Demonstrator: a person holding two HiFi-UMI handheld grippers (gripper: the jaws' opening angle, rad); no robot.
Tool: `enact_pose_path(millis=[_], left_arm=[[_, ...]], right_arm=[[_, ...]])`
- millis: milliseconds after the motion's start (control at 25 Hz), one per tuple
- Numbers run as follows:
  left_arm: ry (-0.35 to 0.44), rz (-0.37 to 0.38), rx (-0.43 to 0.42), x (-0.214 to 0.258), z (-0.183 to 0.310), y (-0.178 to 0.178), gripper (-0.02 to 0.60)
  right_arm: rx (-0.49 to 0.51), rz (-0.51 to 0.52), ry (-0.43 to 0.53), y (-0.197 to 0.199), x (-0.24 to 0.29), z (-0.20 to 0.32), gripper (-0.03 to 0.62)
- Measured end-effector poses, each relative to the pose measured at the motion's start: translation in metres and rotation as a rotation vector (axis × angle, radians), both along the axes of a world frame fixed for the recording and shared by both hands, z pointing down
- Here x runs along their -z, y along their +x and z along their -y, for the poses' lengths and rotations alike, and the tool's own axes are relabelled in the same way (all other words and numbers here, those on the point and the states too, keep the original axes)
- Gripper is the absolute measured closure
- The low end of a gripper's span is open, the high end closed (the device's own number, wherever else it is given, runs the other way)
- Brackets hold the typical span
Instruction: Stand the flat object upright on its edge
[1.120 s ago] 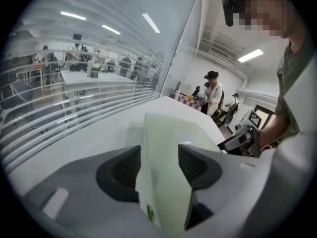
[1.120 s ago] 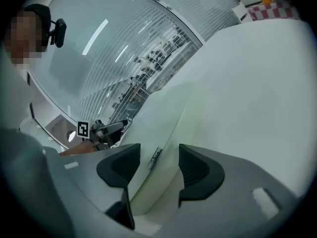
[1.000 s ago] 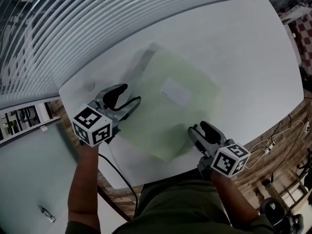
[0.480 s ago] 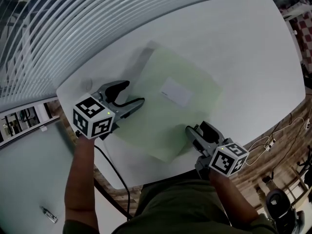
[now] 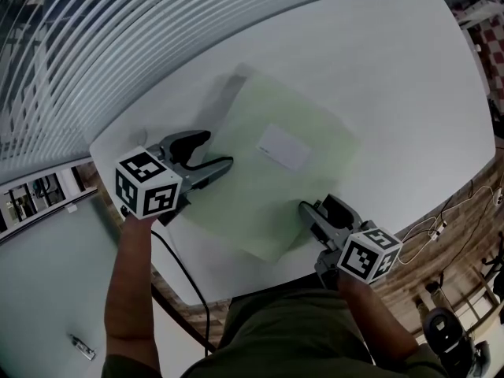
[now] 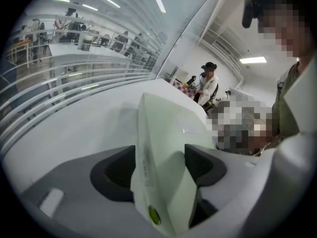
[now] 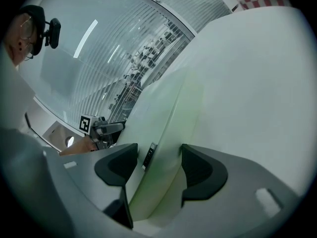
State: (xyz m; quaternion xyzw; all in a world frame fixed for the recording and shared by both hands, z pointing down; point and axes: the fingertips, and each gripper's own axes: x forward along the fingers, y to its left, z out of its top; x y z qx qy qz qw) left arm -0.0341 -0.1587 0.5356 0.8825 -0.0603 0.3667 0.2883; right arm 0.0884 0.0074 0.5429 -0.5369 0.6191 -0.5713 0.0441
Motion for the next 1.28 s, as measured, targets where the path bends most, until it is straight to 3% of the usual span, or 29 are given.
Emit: enact_pose_path(millis=[440, 840, 1280], left_arm=[[-0.065, -0.006, 0.046, -0.004, -0.006, 0.001, 0.304], [-0.040, 0.020, 0.106, -0.002, -0.014, -0.003, 0.304], [0.031, 0.001, 0.203, 0.026, -0.039, 0.005, 0.304]], right_arm=[[0.002, 0.008, -0.019, 0.001, -0.003, -0.002, 0.330], [-0.001, 0.002, -0.027, 0.002, -0.003, -0.003, 0.332], [0.023, -0.048, 0.004, 0.024, 0.015, -0.010, 0.332]])
